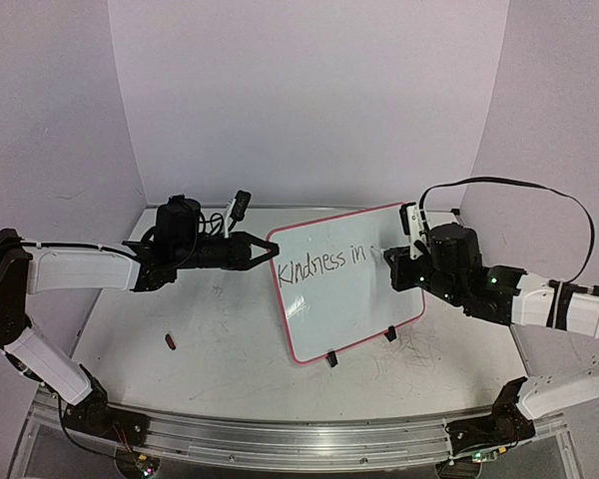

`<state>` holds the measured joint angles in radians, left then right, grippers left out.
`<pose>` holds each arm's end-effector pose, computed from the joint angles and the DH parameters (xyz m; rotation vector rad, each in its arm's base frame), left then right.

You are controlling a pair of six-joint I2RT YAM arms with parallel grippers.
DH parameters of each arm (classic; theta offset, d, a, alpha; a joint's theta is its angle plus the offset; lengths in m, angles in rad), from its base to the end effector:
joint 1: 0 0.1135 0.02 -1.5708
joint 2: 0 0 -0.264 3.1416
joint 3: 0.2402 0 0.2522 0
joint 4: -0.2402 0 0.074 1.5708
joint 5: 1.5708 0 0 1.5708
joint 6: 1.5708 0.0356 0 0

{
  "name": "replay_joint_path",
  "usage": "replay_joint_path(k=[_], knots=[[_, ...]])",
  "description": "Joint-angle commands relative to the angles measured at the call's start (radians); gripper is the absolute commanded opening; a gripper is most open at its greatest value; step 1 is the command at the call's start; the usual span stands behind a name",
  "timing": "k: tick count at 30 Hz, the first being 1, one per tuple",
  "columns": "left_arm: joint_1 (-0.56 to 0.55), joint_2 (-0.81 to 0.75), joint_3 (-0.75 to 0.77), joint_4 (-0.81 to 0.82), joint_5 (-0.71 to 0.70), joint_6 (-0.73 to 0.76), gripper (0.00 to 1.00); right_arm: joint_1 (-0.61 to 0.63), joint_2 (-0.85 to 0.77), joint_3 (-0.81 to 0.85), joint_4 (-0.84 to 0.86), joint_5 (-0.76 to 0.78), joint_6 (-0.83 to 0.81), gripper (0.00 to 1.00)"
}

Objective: Write a sentence on the whiteboard
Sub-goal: Write on the whiteboard with the whiteboard.

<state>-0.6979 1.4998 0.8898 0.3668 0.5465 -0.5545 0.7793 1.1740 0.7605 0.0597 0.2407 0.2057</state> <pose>0.2469 -0.2312 0.2605 0.5686 1.9230 -1.3428 0.1968 0.1825 0.2759 -0.3902 1.8980 0.4303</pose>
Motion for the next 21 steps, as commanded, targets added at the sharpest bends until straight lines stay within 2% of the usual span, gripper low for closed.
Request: replay_joint_path(k=[1,7,21], knots=[[-0.009,-0.022,0.014,-0.002,0.007,-0.023,0.0,-0.072,-0.036,-0.001,0.045,-0.079,-0.027,0.0],[-0.011,-0.02,0.012,-0.002,0.007,-0.023,0.0,-0.092,-0.019,-0.001,0.073,-0.15,-0.04,0.0],[-0.012,-0.021,0.011,-0.002,0.006,-0.024,0.0,-0.091,0.023,0.012,0.077,-0.137,-0.047,0.0]])
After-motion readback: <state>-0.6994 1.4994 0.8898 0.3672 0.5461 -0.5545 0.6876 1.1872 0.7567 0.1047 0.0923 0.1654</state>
